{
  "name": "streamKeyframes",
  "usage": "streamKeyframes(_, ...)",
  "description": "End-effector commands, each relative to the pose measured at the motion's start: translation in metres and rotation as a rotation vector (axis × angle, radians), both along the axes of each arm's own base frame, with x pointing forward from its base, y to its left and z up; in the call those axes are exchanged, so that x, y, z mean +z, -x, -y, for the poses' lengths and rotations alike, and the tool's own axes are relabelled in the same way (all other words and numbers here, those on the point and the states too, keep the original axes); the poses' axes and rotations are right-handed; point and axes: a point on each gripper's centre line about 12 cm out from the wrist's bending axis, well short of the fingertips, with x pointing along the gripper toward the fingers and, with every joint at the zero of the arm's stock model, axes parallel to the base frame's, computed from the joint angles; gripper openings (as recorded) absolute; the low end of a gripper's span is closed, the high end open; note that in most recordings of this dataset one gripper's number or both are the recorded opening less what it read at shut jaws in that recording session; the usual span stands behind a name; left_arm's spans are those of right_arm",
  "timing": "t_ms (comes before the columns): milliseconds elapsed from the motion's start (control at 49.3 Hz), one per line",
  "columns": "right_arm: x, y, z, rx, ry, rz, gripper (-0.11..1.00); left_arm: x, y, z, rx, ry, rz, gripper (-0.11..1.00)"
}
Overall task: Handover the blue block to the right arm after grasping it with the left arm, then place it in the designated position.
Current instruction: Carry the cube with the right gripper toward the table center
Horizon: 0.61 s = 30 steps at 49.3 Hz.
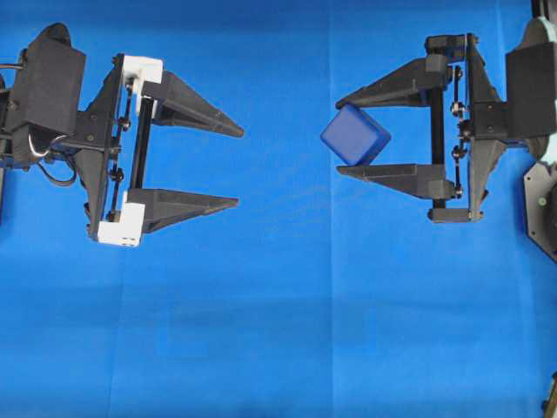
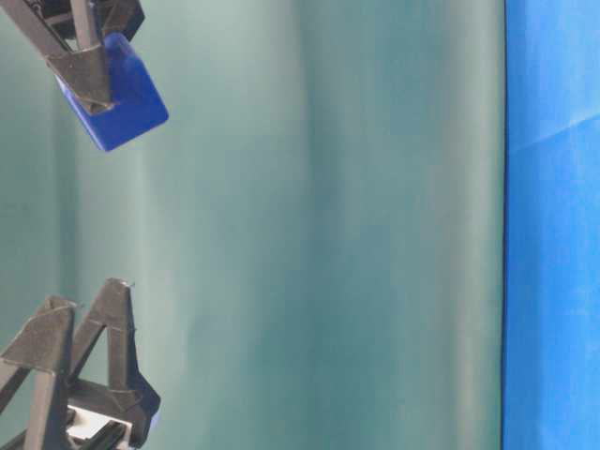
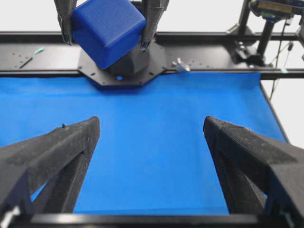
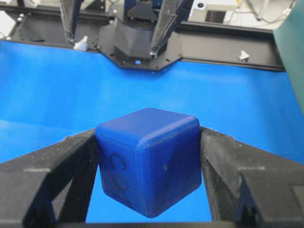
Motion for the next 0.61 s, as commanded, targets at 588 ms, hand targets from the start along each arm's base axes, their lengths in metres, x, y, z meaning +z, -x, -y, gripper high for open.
streamKeyframes(588, 0.0122, 0.0019, 0.0014, -0.018, -0.007, 0.013, 0.56, 0.0183, 0.0066, -0.0014, 0.002, -0.001, 0.054, 0.93)
